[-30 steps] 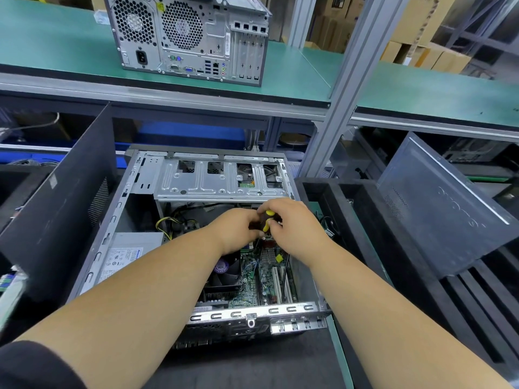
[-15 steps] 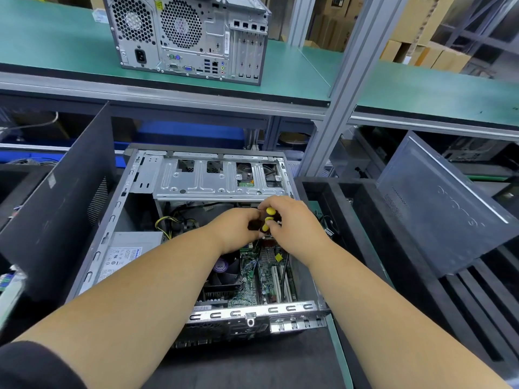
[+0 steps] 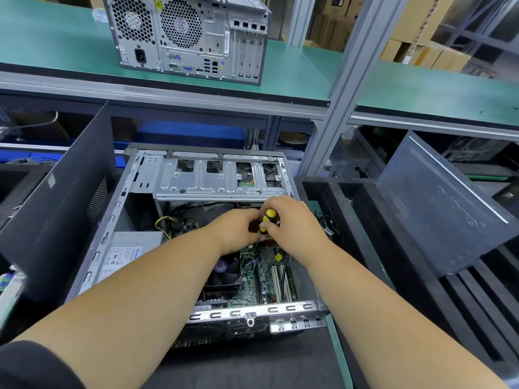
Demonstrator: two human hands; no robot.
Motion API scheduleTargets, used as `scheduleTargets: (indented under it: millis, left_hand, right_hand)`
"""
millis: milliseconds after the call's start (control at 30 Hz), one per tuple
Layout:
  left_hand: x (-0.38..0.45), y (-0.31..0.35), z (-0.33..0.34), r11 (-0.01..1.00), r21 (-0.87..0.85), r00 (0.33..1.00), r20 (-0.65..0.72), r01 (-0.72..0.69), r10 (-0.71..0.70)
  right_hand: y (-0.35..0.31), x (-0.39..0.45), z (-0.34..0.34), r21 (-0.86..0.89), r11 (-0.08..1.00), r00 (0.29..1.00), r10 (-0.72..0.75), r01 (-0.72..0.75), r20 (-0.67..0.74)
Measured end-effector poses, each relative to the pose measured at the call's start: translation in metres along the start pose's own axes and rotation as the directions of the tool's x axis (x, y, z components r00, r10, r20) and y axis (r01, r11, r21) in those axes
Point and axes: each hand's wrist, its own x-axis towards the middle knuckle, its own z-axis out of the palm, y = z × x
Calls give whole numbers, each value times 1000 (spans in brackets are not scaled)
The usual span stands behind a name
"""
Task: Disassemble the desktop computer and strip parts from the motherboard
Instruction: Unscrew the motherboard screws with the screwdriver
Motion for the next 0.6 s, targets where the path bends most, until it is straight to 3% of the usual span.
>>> scheduleTargets:
  millis: [600]
  left_hand:
    - [2,-1,1,999,17,1000,6,28,-28]
  right_hand:
    - [0,-1,2,-29,1000,1000,8,-9,-10]
